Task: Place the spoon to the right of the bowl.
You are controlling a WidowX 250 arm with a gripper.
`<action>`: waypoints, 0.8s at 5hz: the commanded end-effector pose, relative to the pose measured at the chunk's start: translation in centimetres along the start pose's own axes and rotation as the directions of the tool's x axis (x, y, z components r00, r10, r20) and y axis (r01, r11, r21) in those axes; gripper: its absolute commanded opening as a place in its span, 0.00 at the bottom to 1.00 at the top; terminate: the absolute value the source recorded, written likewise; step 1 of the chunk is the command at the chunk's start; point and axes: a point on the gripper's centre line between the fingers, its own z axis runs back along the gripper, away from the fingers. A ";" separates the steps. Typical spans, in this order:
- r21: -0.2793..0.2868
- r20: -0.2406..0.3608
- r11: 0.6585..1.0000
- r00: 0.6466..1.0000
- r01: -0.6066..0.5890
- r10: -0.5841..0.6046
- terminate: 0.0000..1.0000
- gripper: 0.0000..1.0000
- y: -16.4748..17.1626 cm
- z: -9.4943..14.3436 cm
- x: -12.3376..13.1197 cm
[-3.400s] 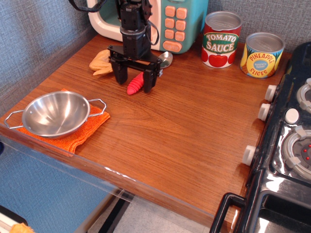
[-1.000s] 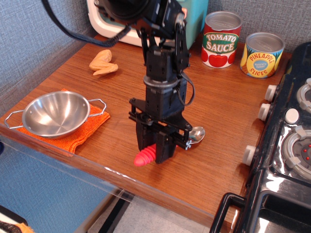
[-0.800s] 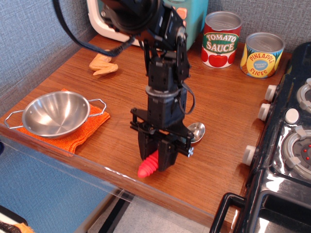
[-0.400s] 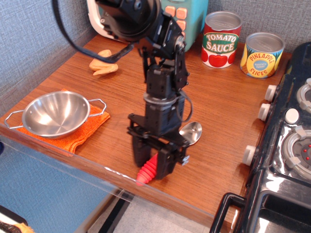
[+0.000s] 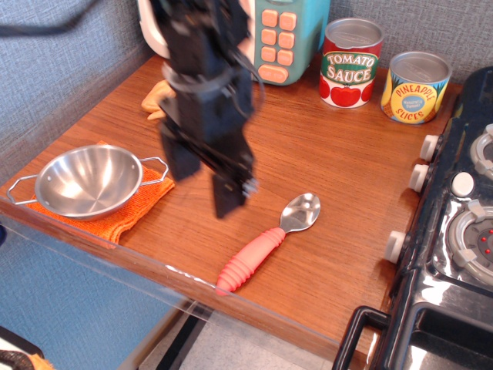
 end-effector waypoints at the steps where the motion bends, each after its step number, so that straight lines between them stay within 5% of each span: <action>1: 0.054 0.017 0.990 0.991 -0.132 0.131 0.00 1.00 6.0 3.1 -1.0; 4: 0.069 -0.056 0.992 0.992 -0.110 0.114 0.00 1.00 8.1 1.1 -0.6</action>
